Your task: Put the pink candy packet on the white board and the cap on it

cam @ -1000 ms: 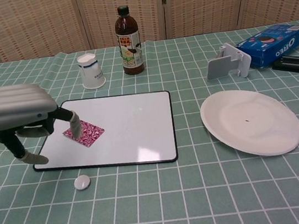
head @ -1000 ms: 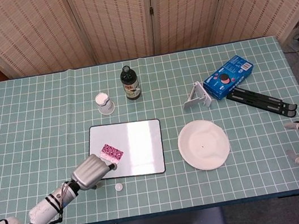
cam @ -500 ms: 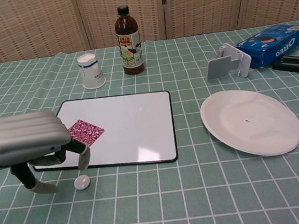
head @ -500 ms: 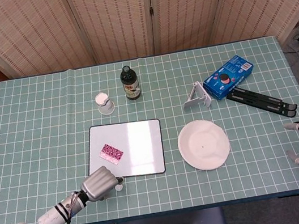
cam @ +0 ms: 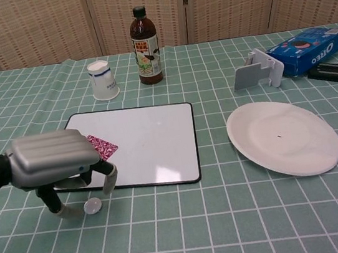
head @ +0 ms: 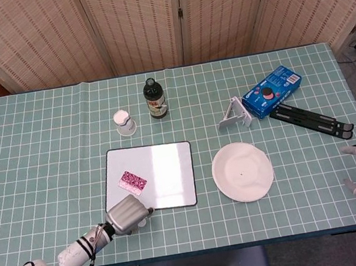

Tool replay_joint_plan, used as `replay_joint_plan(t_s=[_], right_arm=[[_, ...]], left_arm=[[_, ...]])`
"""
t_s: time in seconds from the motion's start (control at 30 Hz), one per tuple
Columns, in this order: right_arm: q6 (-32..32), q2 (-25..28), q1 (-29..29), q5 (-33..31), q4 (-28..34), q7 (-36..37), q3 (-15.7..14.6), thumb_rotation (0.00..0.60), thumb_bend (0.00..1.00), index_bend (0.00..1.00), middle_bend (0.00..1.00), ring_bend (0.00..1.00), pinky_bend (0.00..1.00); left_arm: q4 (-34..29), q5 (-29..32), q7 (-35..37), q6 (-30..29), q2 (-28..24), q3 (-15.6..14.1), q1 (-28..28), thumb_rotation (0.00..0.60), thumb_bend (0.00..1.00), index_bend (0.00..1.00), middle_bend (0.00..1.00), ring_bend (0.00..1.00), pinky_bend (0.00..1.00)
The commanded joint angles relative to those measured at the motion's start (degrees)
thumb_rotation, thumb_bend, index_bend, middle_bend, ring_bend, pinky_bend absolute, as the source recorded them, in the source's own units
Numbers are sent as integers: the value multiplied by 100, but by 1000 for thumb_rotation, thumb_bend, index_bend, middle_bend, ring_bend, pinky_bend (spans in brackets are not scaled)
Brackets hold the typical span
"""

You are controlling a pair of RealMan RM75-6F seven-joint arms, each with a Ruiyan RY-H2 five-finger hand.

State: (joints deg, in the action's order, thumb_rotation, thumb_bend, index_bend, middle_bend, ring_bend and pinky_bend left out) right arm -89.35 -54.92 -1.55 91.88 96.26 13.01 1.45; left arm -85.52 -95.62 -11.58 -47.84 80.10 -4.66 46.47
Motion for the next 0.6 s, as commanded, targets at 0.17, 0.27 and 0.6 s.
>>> replay_joint_plan(t_s=[0.17, 0.27, 0.6], right_arm=[[-3, -6, 10, -7, -23, 21, -3, 600, 235, 257, 298, 300, 381], [-6, 1, 16, -19, -32, 30, -2, 600, 235, 257, 298, 300, 381], [1, -10, 17, -23, -50, 46, -1, 600, 235, 257, 298, 300, 381]], left_arm=[[93, 143, -52, 118, 136, 54, 44, 600, 187, 462, 948, 950, 1000], [143, 202, -45, 157, 173, 57, 51, 600, 186, 464, 948, 950, 1000], [212, 296, -65, 218, 224, 56, 76, 600, 187, 464, 948, 950, 1000]])
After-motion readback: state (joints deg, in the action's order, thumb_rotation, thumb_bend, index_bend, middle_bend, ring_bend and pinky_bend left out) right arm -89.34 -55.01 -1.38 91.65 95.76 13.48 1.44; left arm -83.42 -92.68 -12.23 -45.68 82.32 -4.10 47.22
